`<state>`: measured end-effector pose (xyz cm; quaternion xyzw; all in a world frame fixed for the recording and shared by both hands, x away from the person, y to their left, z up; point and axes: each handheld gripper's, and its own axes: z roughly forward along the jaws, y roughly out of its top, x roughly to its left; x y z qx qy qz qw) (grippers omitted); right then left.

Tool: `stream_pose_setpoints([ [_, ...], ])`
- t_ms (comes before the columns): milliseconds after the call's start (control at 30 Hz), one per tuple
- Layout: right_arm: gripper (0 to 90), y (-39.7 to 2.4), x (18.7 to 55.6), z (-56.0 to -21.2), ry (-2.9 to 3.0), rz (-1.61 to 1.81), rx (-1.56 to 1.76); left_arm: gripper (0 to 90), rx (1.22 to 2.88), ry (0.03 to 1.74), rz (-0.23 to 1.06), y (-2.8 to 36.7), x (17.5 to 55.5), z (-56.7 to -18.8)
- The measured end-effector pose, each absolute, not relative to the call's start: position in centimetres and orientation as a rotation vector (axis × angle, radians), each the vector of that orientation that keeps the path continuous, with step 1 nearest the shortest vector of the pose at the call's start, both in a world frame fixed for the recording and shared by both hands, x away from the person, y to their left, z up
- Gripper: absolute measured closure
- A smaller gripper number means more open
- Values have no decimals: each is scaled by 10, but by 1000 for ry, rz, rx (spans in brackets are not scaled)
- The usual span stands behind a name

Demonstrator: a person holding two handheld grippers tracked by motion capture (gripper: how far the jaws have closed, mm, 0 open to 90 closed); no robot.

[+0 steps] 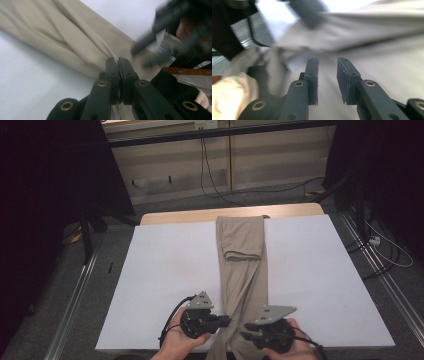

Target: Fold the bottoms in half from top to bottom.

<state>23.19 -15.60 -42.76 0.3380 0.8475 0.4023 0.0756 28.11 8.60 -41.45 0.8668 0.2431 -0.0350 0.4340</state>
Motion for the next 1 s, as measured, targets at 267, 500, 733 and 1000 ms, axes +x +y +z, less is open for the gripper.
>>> stream_pose_setpoints([
  [267,709,-195,229,-440,2473,1104,1207,852,2221,542,-135,61,272,-423],
  [500,900,-184,223,-445,2501,1003,1160,741,2320,509,-56,48,263,-438],
  [733,900,-198,216,-442,2511,984,1194,900,2321,510,-95,46,264,-437],
  [1000,777,-206,229,-433,2411,1112,1225,894,2235,483,-168,17,260,-435],
])
